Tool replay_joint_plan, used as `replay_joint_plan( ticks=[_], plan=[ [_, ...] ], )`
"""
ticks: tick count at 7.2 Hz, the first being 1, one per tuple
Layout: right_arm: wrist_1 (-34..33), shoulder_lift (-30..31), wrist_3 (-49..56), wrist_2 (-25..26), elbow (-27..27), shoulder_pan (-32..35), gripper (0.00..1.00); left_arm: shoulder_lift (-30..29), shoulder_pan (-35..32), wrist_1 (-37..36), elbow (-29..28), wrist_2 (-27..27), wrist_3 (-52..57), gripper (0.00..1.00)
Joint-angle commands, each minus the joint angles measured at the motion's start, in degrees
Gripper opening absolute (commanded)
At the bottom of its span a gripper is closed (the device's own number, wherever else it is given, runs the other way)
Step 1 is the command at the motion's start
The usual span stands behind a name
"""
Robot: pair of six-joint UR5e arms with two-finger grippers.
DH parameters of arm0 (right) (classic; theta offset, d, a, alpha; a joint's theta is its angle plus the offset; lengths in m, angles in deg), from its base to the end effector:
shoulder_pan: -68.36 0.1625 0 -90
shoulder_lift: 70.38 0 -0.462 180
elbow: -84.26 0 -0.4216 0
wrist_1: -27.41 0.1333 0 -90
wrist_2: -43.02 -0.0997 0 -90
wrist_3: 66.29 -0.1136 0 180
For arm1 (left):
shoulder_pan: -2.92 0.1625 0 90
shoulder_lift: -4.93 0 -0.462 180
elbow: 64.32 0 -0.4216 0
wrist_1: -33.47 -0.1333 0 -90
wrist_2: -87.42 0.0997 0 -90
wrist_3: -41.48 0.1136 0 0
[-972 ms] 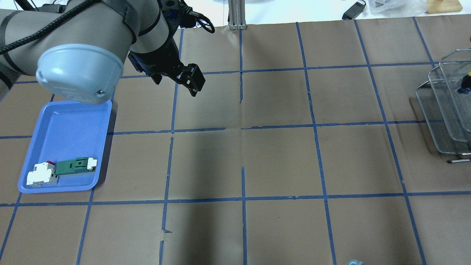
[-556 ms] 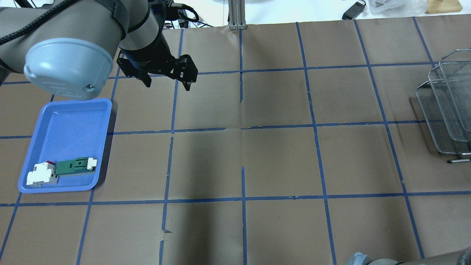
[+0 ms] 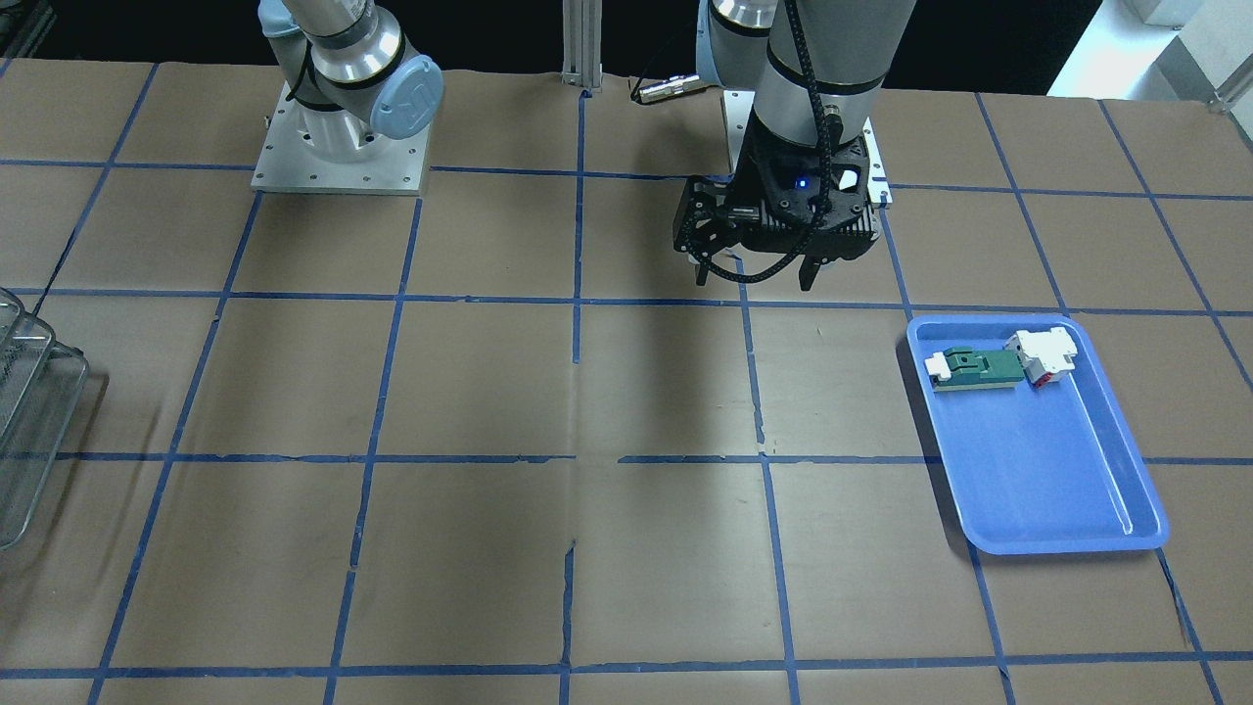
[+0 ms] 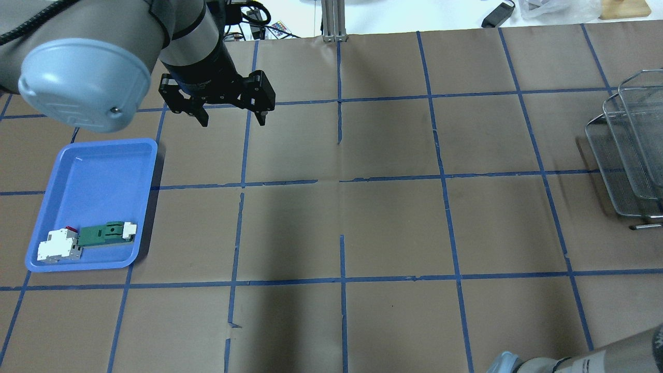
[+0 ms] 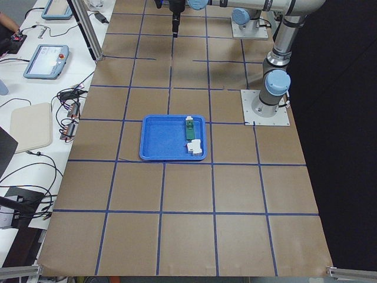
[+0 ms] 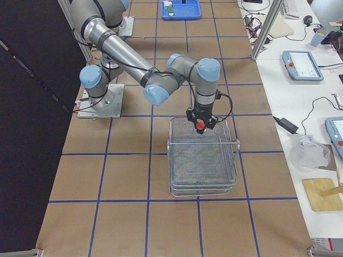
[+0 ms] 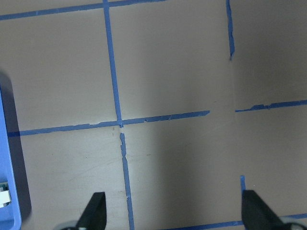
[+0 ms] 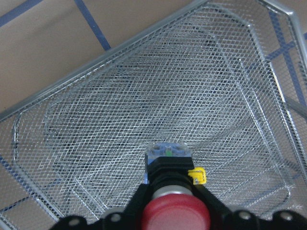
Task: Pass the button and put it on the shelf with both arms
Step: 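Lower the button into the mesh basket and open the right gripper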
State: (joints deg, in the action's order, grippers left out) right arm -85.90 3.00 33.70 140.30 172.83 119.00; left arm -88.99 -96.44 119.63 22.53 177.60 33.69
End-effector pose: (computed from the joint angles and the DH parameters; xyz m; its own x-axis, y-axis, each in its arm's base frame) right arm -0.3226 -0.5808 0.3973 -0.4872 -0.8654 0.1173 -0.8531 0.5004 0.1480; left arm -0.2221 -0.5297 0.5097 -0.9996 0.0274 0.0042 0.0272 0.9982 -0.0535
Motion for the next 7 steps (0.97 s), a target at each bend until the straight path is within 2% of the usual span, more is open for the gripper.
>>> replay_joint_plan(
  ticks=[1,3,4,7],
  plan=[
    [0.0,-0.7,0.1,-0.3,-0.1,-1.7,0.21,0.1,0.2,3.3,-1.9,0.3,-0.2,1.00],
    [0.0,-0.8,-0.1,-0.4,-0.1,-1.7,0.73,0.2,0.3,3.2,-1.9,0.3,0.0,1.00],
    [0.2,-0.2,-0.6,-0.6,0.0,-1.7,0.95,0.4,0.3,3.2,-1.9,0.3,0.5,1.00],
    [0.5,1.8,-2.5,-0.3,0.4,-1.3,1.00,0.9,0.2,2.9,-1.1,0.2,0.6,1.00]
  ],
)
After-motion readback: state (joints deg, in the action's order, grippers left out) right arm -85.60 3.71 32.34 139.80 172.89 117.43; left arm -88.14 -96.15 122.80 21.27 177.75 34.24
